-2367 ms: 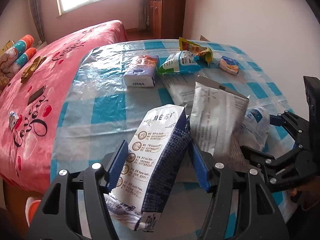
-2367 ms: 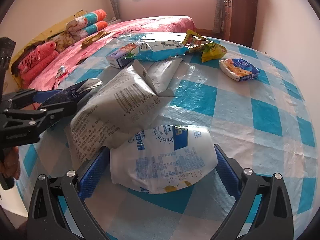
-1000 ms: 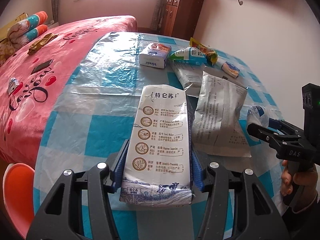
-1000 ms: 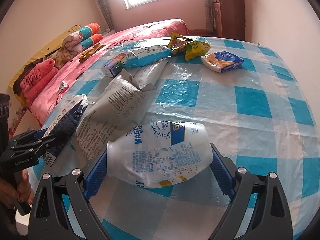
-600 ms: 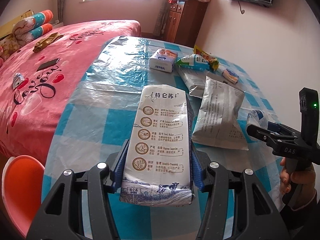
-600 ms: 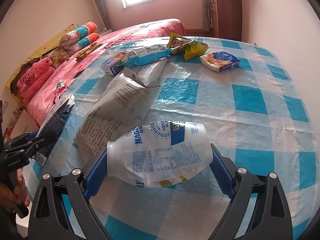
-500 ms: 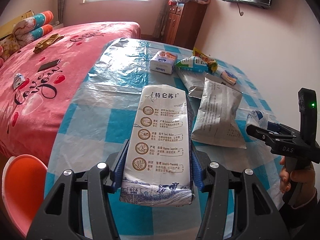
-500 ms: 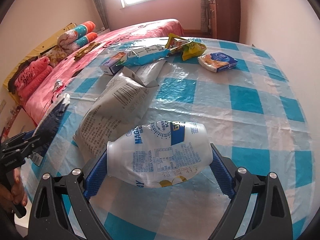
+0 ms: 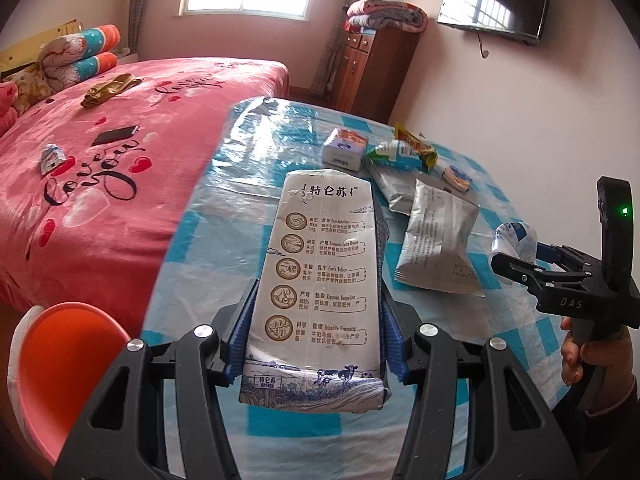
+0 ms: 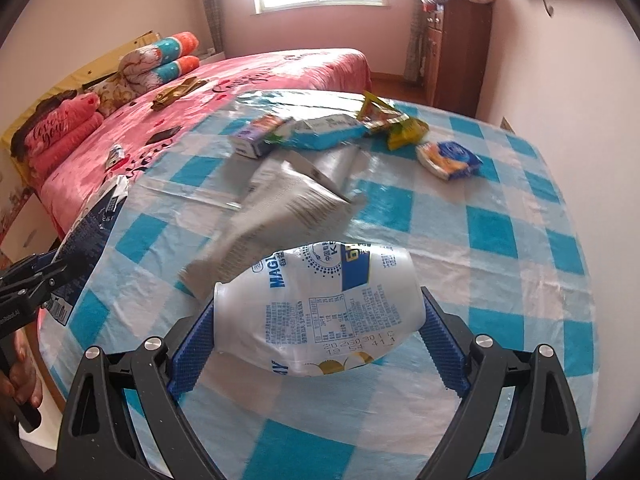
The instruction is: Collect trash
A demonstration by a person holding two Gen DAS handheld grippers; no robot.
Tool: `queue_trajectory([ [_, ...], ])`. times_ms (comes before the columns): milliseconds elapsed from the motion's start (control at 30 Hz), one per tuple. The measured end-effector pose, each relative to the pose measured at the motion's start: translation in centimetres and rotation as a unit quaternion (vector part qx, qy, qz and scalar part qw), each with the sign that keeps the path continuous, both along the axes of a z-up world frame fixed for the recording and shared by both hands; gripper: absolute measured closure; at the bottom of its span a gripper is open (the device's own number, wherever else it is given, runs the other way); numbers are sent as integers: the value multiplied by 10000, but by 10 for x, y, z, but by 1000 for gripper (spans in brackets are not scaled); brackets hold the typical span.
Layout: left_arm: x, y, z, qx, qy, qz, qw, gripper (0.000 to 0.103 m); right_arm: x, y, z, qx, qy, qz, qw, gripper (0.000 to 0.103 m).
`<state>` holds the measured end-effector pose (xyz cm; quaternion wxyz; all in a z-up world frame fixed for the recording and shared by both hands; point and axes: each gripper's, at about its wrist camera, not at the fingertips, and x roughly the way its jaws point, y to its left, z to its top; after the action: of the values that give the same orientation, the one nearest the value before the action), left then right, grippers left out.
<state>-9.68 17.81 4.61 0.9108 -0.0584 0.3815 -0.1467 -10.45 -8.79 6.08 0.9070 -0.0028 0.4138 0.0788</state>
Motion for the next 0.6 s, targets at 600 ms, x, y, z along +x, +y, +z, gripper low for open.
queue_trajectory([
  [600,-27,87,6,-65,-135,840,9964,47,6,119,42,-474,-389,1212,9907,12],
])
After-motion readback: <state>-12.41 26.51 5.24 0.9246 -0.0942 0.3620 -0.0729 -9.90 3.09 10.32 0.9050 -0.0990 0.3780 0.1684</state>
